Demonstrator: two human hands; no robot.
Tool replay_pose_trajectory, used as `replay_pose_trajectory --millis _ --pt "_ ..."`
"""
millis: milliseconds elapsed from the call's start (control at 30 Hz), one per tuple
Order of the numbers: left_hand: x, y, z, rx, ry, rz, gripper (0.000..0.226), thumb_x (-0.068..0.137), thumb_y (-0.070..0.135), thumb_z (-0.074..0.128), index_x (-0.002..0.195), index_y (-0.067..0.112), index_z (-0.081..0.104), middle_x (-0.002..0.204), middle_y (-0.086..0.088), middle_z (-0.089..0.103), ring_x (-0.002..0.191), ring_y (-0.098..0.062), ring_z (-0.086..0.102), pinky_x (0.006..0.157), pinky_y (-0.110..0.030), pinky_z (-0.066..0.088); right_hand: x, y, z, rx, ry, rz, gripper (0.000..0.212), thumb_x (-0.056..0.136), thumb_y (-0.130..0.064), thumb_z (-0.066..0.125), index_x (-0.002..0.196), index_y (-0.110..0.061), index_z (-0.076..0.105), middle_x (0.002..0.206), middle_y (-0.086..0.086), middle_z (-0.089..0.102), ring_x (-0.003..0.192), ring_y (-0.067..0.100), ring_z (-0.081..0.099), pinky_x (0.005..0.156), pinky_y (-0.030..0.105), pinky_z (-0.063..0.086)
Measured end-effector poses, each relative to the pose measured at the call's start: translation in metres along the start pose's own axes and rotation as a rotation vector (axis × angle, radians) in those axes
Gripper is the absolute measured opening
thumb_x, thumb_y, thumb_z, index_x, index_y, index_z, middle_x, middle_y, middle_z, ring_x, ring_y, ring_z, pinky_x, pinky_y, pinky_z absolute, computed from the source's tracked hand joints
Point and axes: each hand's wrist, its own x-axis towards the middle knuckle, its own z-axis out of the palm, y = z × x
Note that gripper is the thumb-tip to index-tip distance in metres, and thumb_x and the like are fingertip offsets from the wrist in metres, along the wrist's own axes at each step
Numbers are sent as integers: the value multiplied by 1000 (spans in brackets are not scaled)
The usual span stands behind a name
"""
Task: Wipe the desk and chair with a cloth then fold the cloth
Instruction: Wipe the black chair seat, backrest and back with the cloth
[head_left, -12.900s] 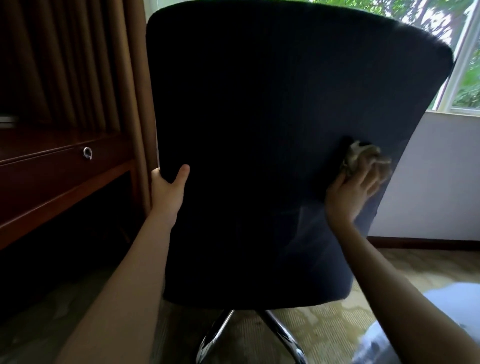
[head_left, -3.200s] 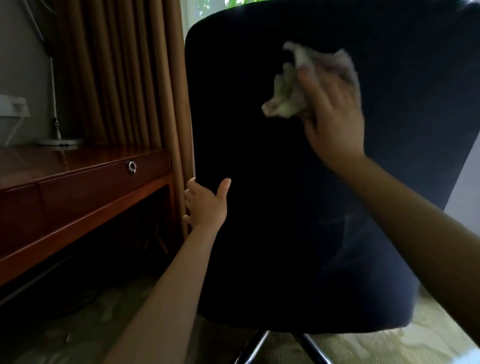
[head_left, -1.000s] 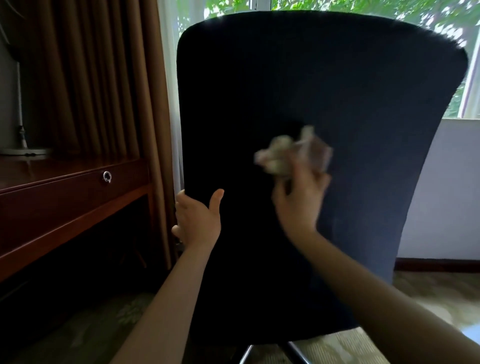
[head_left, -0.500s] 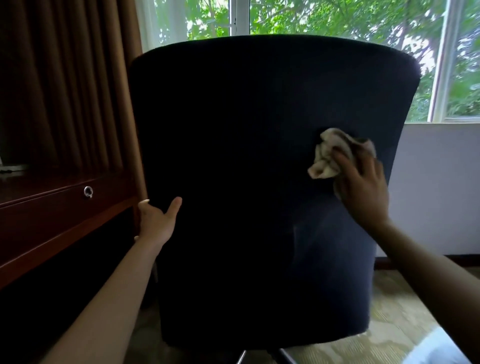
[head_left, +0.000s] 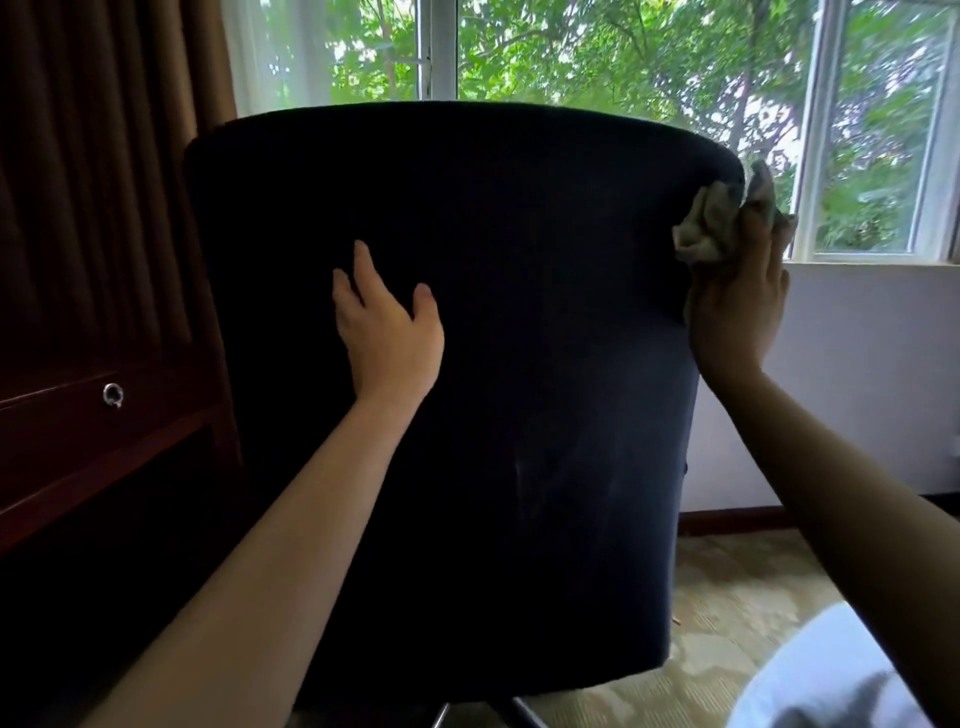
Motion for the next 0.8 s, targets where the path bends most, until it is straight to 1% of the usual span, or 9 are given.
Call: replay_pose_trajectory --millis 67,100,167,233,367,467,567,700,800 --pt "10 6 6 -20 -25 -65 66 98 37 43 152 25 6 159 -6 -2 146 -26 9 115 -42 23 6 -1 0 25 -48 18 74 89 -15 53 149 -36 16 157 7 21 138 31 28 97 37 36" --pt "15 6 7 -24 -33 -92 66 98 38 42 152 26 6 159 -6 -3 146 -26 8 115 -43 23 6 0 0 19 -83 -13 77 86 -10 52 149 -36 16 156 8 22 136 32 31 94 39 38" --pt "22 7 9 -30 -43 -112 69 97 40 43 152 26 4 159 -6 -5 146 -27 5 114 -45 22 2 6 1 -19 -136 -132 69 83 -3 51 146 -25 32 153 9 30 125 36 42 88 42 42" --pt "23 4 10 -11 -44 -96 73 97 38 46 152 26 1 159 -6 -7 146 -27 1 114 -45 21 -15 15 3 -66 -151 -226 57 83 -1 51 137 -16 47 145 11 41 119 38 45 89 43 42" --pt "20 -11 13 70 0 -75 81 93 37 53 151 30 -3 159 -3 -8 146 -25 -1 114 -56 20 -105 45 -2 -74 -211 -286 49 81 -10 42 128 -12 56 129 13 52 119 36 43 95 44 44" --pt "15 -16 17 122 -8 -73 90 89 43 58 151 30 -7 159 -3 -12 146 -25 -4 110 -65 16 -184 67 -13 -105 -352 -280 47 80 -20 44 126 -18 51 125 4 48 119 31 39 79 46 55" --pt "8 -11 23 207 -27 -30 104 83 52 63 150 25 -12 158 -9 -16 146 -29 -8 110 -67 11 -228 86 -25 -179 -463 -284 46 79 -24 43 124 -21 50 123 1 44 118 29 36 65 45 58" --pt "-1 -5 37 312 -80 66 122 71 57 72 149 26 -17 156 -13 -21 143 -37 -13 103 -71 18 -190 80 -27 -148 -490 -344 43 81 -24 44 124 -24 45 123 2 46 116 29 40 74 47 56" --pt "3 -6 44 311 -81 68 127 67 54 77 149 26 -17 155 -13 -23 142 -39 -15 101 -72 19 -88 54 -11 -76 -292 -410 41 84 -13 49 125 -16 48 120 15 54 115 33 43 89 49 49"
